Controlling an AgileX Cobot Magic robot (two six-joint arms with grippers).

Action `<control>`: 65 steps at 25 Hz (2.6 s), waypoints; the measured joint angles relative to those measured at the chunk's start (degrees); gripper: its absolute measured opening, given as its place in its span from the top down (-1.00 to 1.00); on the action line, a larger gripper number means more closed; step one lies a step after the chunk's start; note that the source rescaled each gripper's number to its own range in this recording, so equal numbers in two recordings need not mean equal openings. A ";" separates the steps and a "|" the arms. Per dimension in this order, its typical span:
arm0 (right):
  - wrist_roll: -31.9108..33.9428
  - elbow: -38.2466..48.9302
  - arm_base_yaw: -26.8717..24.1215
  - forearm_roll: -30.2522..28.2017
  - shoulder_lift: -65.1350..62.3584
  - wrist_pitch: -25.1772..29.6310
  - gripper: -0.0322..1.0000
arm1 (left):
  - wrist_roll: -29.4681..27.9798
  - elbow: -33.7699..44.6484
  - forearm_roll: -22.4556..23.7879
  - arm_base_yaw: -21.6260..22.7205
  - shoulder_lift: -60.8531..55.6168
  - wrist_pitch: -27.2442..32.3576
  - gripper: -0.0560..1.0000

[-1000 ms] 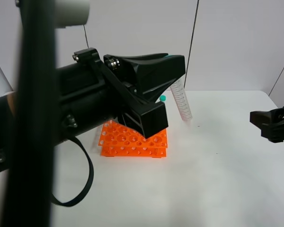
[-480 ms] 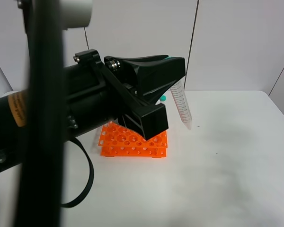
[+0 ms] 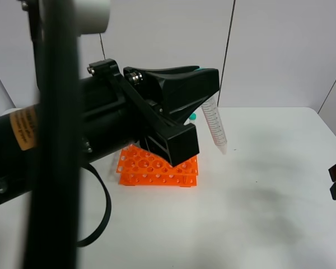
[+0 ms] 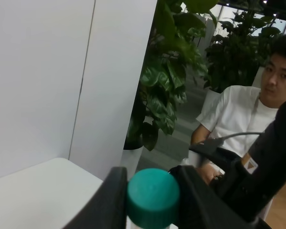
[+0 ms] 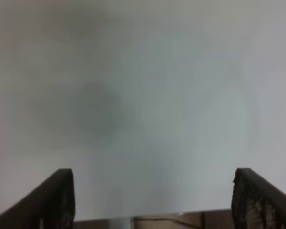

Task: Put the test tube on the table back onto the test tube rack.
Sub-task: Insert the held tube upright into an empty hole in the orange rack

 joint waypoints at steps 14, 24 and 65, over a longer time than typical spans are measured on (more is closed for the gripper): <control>-9.42 0.08 0.00 5.70 -22.94 9.76 -0.76 | 0.00 0.00 0.05 0.00 0.00 0.45 0.89; -9.50 4.47 0.00 5.94 -35.92 8.21 -0.76 | 0.00 0.00 0.23 0.00 0.00 0.51 0.89; -6.81 12.90 0.00 5.26 -56.58 -0.99 -0.76 | 0.00 0.00 3.32 0.00 0.00 0.62 0.89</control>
